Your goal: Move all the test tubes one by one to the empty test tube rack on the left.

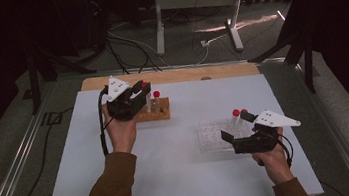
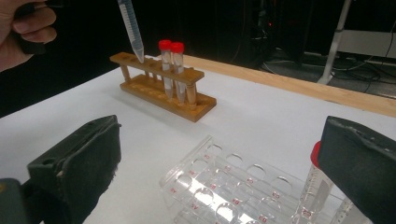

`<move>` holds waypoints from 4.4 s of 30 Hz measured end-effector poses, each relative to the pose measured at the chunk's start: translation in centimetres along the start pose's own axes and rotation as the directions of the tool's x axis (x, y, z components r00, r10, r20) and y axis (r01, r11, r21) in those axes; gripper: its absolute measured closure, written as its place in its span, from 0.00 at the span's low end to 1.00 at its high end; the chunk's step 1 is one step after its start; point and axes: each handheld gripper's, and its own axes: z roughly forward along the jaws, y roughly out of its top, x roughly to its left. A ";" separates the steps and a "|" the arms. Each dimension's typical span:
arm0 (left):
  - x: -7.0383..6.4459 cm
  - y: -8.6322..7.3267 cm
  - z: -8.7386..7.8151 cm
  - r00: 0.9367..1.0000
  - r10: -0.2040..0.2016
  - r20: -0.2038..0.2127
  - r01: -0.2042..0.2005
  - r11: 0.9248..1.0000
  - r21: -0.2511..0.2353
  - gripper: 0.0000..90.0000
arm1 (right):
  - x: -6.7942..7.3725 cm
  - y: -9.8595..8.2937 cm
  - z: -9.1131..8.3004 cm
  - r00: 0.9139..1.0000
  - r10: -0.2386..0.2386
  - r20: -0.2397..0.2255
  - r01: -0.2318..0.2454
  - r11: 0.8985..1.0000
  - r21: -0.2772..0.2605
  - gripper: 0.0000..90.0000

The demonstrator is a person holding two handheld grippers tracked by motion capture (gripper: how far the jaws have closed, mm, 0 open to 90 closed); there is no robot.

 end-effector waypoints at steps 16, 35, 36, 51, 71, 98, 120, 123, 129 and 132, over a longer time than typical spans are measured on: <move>1.9 -0.2 1.2 0.995 -0.032 -0.098 0.031 1.000 -0.004 0.79 | -0.1 0.1 -0.3 1.000 0.008 -0.002 -0.008 1.000 -0.010 0.00; 3.3 -0.9 2.6 0.987 -0.071 -0.143 0.072 0.997 0.003 0.79 | -0.2 0.1 -0.3 1.000 0.006 -0.006 -0.006 1.000 -0.020 0.00; 3.3 -1.0 2.7 0.987 -0.070 -0.144 0.071 0.997 0.007 0.79 | -0.2 0.1 -0.3 1.000 0.006 -0.006 -0.006 1.000 -0.020 0.00; 3.2 -2.1 3.8 0.986 -0.064 -0.157 0.071 0.997 0.040 0.79 | -0.2 0.1 -0.3 1.000 0.005 -0.005 -0.005 1.000 -0.018 0.00; 3.7 -4.5 4.3 0.980 -0.081 -0.179 0.097 0.992 0.081 0.78 | -0.3 0.1 -0.4 1.000 0.004 -0.004 -0.004 1.000 -0.015 0.00; 3.9 -6.9 4.8 0.980 -0.078 -0.181 0.105 0.984 0.143 0.78 | -0.4 0.1 -0.4 1.000 0.005 -0.006 -0.005 1.000 -0.017 0.00; 3.5 -5.5 2.5 0.992 -0.079 -0.099 0.088 0.993 0.084 0.29 | -0.8 0.0 -0.6 1.000 0.013 0.010 -0.013 1.000 -0.027 0.00; 3.3 -5.3 1.9 0.994 -0.081 -0.071 0.087 0.992 0.095 0.20 | -0.8 0.0 -0.5 1.000 0.006 0.022 -0.006 1.000 -0.026 0.00; 2.6 -5.1 0.5 0.996 -0.088 -0.010 0.088 0.992 0.091 0.11 | -1.1 -0.1 -0.3 0.999 0.006 0.034 -0.005 1.000 -0.021 0.00; 2.1 -5.1 -0.1 0.995 -0.091 0.031 0.088 0.991 0.102 0.06 | -1.5 -0.3 -0.3 0.999 0.005 0.045 -0.004 1.000 -0.015 0.00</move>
